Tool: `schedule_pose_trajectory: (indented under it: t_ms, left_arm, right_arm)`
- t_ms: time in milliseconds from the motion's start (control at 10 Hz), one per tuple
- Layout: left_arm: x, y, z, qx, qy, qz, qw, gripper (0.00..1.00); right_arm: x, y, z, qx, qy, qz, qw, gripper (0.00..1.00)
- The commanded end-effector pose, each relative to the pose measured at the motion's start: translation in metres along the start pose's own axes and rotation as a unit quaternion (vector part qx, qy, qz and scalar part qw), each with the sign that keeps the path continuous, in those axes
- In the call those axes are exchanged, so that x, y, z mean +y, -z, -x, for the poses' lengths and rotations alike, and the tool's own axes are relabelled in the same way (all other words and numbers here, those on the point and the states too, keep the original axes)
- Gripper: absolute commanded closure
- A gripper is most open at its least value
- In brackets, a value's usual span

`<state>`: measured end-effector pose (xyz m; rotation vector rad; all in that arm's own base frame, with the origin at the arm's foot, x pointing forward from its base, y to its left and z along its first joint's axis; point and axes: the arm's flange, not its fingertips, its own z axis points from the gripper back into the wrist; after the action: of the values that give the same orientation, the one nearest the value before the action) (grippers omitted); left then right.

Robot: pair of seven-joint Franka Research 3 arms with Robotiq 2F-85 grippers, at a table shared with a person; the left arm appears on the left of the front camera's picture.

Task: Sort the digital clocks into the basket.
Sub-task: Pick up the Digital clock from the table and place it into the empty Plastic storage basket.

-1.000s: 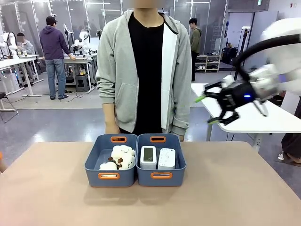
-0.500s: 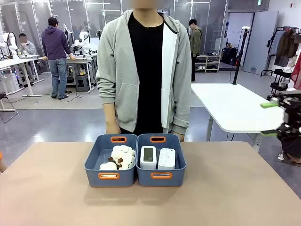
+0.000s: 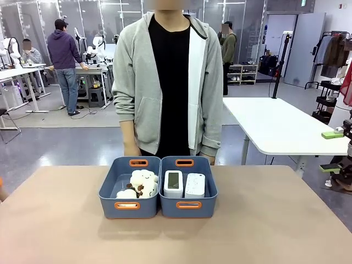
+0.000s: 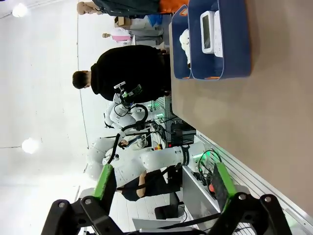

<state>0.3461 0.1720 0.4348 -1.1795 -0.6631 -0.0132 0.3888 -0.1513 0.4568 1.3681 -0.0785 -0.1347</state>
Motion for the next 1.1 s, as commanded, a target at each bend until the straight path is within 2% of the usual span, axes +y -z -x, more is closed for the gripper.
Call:
schedule_pose_trajectory:
  t_ms: [0, 1000]
  left_arm:
    - [-0.0009, 0.0010, -0.0011, -0.010, 0.005, 0.013, 1.000, 0.00]
    - [-0.0009, 0.0010, -0.0011, -0.010, 0.005, 0.013, 1.000, 0.00]
  right_arm:
    - [0.0043, 0.0012, -0.0003, 0.001, -0.004, -0.001, 1.000, 0.00]
    - [0.0043, 0.0012, -0.0003, 0.001, -0.004, -0.001, 1.000, 0.00]
